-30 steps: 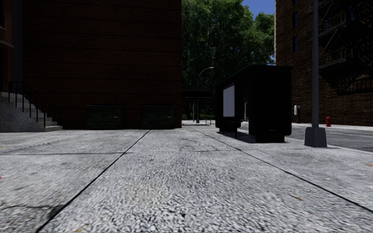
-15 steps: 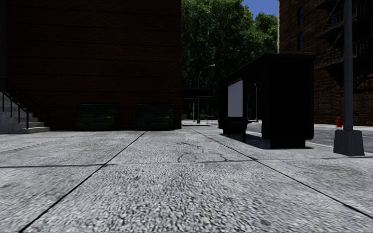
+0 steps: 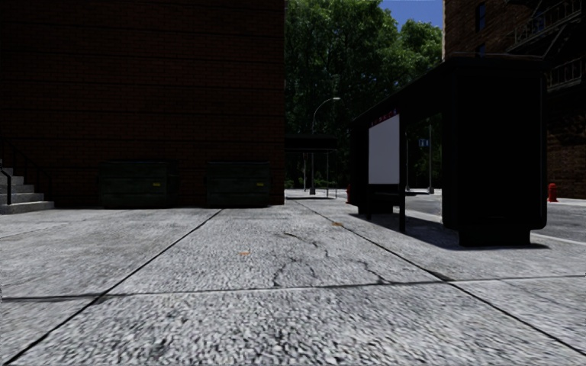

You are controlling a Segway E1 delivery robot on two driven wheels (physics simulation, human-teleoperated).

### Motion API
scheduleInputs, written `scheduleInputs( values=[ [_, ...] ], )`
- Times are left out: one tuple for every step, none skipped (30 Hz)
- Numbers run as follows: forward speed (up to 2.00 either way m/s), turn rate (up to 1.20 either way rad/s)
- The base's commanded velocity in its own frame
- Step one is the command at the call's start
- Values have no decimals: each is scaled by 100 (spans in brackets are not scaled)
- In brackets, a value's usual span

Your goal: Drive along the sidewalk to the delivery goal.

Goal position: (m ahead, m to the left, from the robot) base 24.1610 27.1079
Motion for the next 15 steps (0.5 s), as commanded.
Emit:
scheduleInputs(
  values=[
    [200,0],
    [200,0],
    [200,0],
    [200,0],
    [200,0],
    [200,0],
    [200,0],
    [200,0],
    [200,0],
    [200,0],
    [200,0],
    [200,0],
    [200,0],
    [200,0],
    [200,0]
  ],
)
